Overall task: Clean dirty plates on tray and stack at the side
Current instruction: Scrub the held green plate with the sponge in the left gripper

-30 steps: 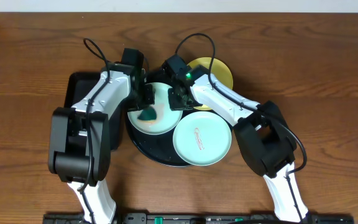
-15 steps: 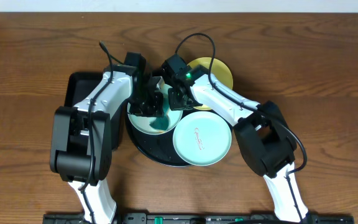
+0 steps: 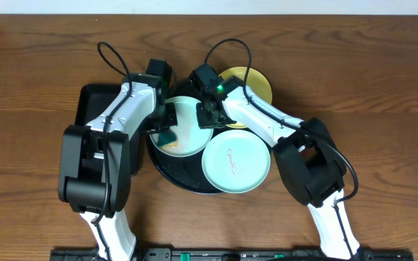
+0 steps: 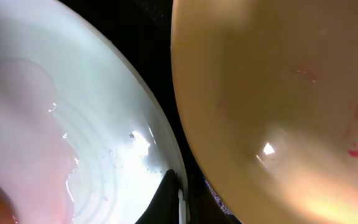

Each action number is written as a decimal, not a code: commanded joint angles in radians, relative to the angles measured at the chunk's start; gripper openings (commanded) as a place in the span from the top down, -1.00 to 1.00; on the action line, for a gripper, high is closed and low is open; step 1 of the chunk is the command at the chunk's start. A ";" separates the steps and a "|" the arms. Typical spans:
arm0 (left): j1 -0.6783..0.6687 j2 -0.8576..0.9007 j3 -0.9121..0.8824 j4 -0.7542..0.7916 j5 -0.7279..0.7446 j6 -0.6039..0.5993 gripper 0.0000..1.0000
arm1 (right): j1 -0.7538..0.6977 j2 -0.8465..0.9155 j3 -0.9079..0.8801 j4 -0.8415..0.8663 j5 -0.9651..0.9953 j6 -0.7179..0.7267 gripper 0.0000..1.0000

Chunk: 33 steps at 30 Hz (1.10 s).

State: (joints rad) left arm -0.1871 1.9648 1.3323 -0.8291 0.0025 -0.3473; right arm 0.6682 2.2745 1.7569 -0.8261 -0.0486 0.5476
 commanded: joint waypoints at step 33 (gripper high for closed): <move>0.022 0.015 0.001 0.021 0.008 0.230 0.85 | 0.014 0.035 -0.004 -0.004 0.023 -0.014 0.95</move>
State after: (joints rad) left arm -0.1680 1.9678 1.3319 -0.8227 0.3141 0.0792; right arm 0.6682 2.2745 1.7588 -0.8211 -0.0517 0.5480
